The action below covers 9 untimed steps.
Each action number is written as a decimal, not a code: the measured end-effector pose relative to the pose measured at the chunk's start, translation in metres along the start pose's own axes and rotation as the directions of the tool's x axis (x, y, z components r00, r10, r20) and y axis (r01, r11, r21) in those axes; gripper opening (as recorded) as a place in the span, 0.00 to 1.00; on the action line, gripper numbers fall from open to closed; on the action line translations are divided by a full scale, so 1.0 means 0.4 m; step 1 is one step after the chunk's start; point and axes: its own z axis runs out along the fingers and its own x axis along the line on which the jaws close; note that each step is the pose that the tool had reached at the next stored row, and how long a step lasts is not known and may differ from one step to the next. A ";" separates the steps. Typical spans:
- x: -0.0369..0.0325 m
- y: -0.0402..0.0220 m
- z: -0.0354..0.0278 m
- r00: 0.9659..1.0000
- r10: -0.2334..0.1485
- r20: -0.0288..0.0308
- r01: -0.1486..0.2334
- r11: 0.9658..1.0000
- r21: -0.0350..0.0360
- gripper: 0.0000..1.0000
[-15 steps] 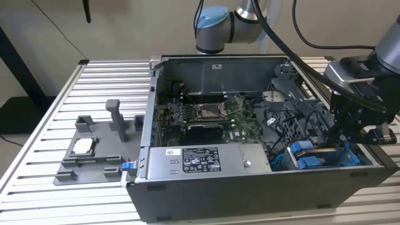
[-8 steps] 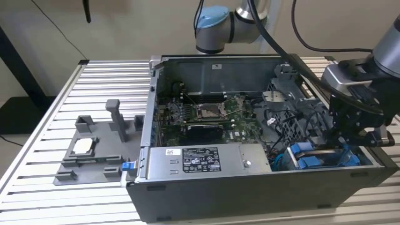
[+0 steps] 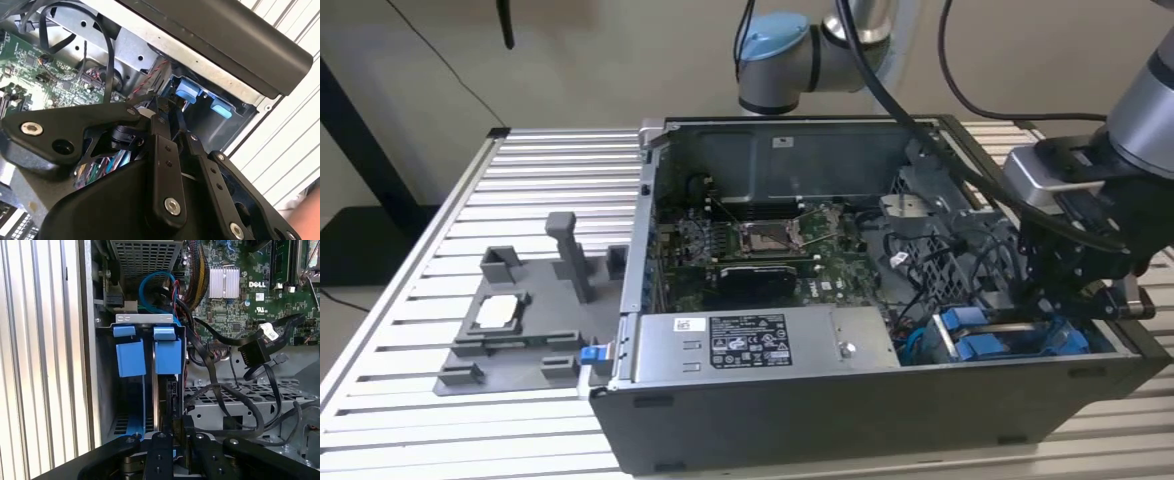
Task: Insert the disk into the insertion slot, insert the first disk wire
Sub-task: 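Insert the first disk wire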
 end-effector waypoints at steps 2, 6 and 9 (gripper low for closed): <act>0.001 0.000 0.005 1.000 0.000 -0.003 0.000 1.000 0.000 0.19; 0.001 0.003 0.010 1.000 0.001 -0.004 -0.001 1.000 -0.001 0.21; -0.001 0.002 -0.016 1.000 0.001 -0.003 -0.001 1.000 -0.001 0.27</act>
